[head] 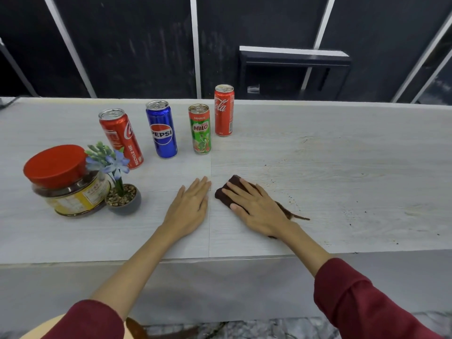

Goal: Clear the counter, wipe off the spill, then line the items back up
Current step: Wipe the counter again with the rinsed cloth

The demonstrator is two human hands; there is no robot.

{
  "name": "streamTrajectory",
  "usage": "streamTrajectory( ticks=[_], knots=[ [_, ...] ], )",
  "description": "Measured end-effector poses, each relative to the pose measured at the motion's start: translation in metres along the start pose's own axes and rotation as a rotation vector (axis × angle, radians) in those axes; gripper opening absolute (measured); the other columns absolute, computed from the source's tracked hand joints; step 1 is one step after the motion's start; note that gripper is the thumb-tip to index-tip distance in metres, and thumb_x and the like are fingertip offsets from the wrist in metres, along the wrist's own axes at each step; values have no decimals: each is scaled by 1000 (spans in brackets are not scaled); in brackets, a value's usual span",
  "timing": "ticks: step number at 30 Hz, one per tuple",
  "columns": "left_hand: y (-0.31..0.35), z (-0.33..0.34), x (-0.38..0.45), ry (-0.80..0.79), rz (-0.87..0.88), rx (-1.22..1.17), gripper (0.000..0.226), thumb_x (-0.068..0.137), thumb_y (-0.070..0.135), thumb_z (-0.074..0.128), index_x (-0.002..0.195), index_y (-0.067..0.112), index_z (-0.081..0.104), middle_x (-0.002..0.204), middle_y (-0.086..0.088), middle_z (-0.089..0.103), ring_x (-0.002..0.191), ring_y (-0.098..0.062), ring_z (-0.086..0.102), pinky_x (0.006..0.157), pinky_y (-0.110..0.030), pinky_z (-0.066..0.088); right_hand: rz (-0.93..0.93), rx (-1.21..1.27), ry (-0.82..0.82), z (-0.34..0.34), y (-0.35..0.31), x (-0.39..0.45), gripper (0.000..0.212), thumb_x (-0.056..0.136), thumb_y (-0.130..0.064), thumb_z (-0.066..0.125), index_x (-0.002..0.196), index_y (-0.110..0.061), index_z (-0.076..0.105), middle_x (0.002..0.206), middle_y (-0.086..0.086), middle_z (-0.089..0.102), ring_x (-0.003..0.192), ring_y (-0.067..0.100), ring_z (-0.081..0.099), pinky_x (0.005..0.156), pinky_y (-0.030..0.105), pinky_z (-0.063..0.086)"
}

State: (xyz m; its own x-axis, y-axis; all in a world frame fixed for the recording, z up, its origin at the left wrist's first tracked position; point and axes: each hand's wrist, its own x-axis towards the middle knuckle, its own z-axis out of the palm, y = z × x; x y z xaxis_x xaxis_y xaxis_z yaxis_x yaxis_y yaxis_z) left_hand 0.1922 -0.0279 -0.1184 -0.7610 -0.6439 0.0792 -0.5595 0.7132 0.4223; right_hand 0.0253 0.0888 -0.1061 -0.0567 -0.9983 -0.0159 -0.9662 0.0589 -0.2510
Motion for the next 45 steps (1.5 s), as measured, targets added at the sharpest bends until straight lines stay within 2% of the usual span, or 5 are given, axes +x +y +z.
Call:
streamTrajectory(
  ticks=[13, 18, 24, 35, 45],
  knots=[
    [28, 13, 47, -56, 23, 54, 53, 97, 21, 24, 148, 19, 8, 158, 6, 2, 145, -9, 1, 118, -36, 0, 387, -62, 129, -18, 73, 26, 51, 100, -37, 15, 148, -22, 12, 158, -3, 9, 146, 21, 4, 116, 38, 9],
    [28, 19, 50, -45, 17, 74, 53, 98, 23, 22, 148, 22, 7, 157, 9, 1, 144, -6, 0, 118, -35, -1, 344, -14, 136, -17, 100, -49, 90, 66, -72, -29, 142, -30, -2, 152, -14, -3, 145, 14, -1, 119, 33, 6],
    [28, 21, 51, -44, 16, 93, 53, 98, 23, 22, 148, 21, 7, 157, 8, 2, 145, -7, 0, 118, -36, 0, 141, 49, 46, -2, 5, -42, 61, 90, -53, 3, 147, -32, 5, 155, -16, -4, 142, 5, -9, 112, 24, -3],
    [81, 38, 38, -84, 86, 34, 52, 98, 19, 21, 148, 14, 8, 158, 2, 2, 145, -9, 1, 119, -36, 0, 648, 31, 208, -33, 131, -118, 48, 99, -38, 29, 145, -28, 23, 156, -8, 17, 145, 22, 11, 117, 33, 9],
    [117, 49, 43, -112, 101, 44, 52, 99, 21, 20, 148, 14, 6, 158, 2, -1, 145, -10, -2, 118, -37, -1, 325, 32, 175, -7, 58, -101, 62, 88, -51, 5, 146, -33, 17, 156, -12, 12, 146, 14, 7, 116, 32, 11]
  ],
)
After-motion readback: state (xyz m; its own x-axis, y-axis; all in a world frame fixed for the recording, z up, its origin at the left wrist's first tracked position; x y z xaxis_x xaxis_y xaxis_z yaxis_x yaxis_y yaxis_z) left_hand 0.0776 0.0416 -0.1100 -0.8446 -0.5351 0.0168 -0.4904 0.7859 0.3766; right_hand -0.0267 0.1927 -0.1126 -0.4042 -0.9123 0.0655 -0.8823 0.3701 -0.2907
